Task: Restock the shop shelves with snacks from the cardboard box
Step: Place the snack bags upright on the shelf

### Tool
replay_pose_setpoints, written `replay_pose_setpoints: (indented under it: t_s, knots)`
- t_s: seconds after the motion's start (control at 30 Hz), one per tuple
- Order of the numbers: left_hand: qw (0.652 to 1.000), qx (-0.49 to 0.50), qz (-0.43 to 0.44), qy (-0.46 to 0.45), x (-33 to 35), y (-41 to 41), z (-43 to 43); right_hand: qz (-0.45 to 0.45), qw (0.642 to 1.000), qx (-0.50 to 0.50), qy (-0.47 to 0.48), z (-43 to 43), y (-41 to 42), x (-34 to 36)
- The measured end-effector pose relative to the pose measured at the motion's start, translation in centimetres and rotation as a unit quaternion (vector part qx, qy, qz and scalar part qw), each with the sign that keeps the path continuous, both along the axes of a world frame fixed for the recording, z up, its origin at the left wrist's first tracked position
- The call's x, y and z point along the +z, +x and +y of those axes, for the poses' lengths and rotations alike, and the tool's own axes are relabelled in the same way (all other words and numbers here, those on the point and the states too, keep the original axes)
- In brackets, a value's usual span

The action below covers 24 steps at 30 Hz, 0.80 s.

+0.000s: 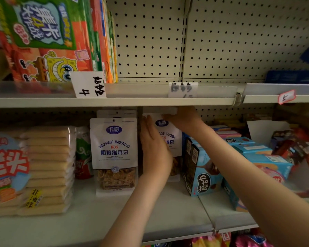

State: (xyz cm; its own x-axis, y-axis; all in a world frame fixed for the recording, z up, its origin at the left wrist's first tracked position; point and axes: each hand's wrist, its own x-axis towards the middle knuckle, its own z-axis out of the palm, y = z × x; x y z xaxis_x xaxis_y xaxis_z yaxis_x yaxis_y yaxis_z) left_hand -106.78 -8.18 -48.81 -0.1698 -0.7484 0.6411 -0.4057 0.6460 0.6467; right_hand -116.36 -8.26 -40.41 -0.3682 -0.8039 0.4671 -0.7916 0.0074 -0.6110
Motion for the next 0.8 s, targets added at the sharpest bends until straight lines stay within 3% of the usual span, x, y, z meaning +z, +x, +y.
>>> replay_pose_setpoints:
  t_s: [0.13,0.3,0.43,0.6,0.8]
  knots:
    - [0.999,-0.023,0.000,-0.029,0.8,1.1,0.7,0.120,0.989,-0.066,-0.057,1.1,1.8,-1.2]
    - [0.997,-0.067,0.024,-0.007,2.3,4.7,1.3,0.109,0.977,0.015,-0.182,3.5,5.1,-3.5]
    - [0.988,-0.110,-0.039,0.100,3.3,9.1,1.9,0.062,0.981,0.074,-0.167,4.6,7.7,-4.5]
    - [0.982,-0.106,-0.072,0.137,3.2,12.9,2.9,0.048,0.977,0.111,-0.177,5.7,11.4,-5.9]
    - [0.945,-0.088,-0.195,0.247,3.4,16.2,2.9,0.004,0.990,0.139,-0.029,5.7,14.3,-6.7]
